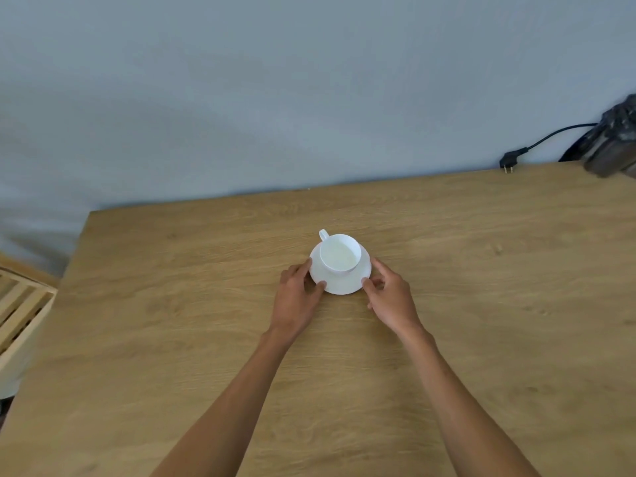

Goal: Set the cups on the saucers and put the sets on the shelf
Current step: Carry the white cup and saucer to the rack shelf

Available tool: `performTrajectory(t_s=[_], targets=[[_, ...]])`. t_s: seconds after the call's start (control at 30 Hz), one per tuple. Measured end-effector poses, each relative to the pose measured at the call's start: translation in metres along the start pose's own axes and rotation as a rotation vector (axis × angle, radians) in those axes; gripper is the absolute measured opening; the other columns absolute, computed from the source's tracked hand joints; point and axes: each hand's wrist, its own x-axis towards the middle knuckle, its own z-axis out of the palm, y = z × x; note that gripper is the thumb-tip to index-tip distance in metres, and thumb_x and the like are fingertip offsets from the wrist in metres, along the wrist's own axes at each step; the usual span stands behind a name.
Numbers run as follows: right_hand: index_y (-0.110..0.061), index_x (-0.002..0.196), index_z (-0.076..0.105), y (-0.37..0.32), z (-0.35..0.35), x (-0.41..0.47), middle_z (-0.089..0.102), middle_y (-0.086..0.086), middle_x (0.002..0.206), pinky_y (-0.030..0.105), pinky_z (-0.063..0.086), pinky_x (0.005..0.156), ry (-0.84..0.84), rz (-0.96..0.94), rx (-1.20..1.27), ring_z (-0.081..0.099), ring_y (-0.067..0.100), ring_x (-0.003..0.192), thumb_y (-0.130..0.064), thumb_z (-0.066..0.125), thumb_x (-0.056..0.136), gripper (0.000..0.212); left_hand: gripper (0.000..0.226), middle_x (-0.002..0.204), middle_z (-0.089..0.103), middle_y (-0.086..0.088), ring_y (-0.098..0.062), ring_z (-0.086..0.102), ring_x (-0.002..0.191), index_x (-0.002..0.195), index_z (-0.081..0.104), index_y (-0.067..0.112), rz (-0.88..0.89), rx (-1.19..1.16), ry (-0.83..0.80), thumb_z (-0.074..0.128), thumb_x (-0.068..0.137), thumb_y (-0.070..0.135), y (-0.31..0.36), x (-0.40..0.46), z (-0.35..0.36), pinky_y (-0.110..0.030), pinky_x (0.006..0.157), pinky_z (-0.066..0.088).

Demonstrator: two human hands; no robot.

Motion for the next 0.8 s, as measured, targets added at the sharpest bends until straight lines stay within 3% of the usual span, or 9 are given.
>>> performTrajectory(t_s=[0.1, 0.27, 0.6, 0.73, 0.8], targets=[[-0.032, 0.141, 0.052, -0.001, 0.003, 0.0, 0.071, -0.005, 0.081, 0.016, 0.05, 0.05, 0.032, -0.004, 0.045, 0.06, 0.009, 0.045, -0.02, 0.062, 0.095, 0.048, 0.057, 0.116, 0.059, 0.0, -0.02, 0.052, 0.109, 0.137, 0.05, 0.02, 0.001, -0.001, 0.012, 0.068, 0.085, 0.031, -0.003, 0.001, 0.002, -0.038, 0.096, 0.045], [-0.026, 0.142, 0.052, -0.002, 0.01, 0.0, 0.071, 0.0, 0.083, 0.022, 0.048, 0.044, 0.051, 0.045, 0.149, 0.059, 0.012, 0.046, -0.012, 0.065, 0.093, 0.053, 0.058, 0.113, 0.059, 0.002, -0.017, 0.052, 0.106, 0.137, 0.051, 0.018, -0.006, -0.046, 0.05, 0.07, 0.084, 0.028, -0.004, -0.002, 0.002, -0.035, 0.097, 0.044], [-0.027, 0.142, 0.053, -0.019, 0.032, -0.016, 0.074, 0.002, 0.084, 0.025, 0.055, 0.061, 0.024, 0.004, 0.242, 0.064, 0.006, 0.053, -0.014, 0.069, 0.092, 0.054, 0.055, 0.106, 0.059, 0.01, -0.008, 0.06, 0.096, 0.133, 0.056, 0.018, -0.038, -0.208, 0.134, 0.073, 0.081, 0.023, -0.01, -0.023, -0.033, -0.031, 0.087, 0.051], [-0.025, 0.142, 0.054, -0.044, 0.053, -0.031, 0.074, 0.003, 0.086, 0.022, 0.054, 0.06, -0.012, -0.046, 0.257, 0.064, 0.006, 0.055, -0.013, 0.069, 0.091, 0.054, 0.053, 0.108, 0.059, 0.011, 0.0, 0.059, 0.094, 0.132, 0.057, 0.017, -0.052, -0.24, 0.201, 0.072, 0.081, 0.019, -0.016, -0.038, -0.068, -0.017, 0.082, 0.048], [-0.023, 0.143, 0.053, -0.059, 0.068, -0.041, 0.074, 0.003, 0.083, 0.024, 0.057, 0.064, -0.046, -0.07, 0.271, 0.065, 0.007, 0.058, -0.013, 0.069, 0.091, 0.055, 0.052, 0.108, 0.059, 0.01, -0.001, 0.059, 0.093, 0.131, 0.057, 0.018, -0.06, -0.258, 0.244, 0.072, 0.081, 0.018, -0.023, -0.049, -0.089, -0.016, 0.08, 0.048]])
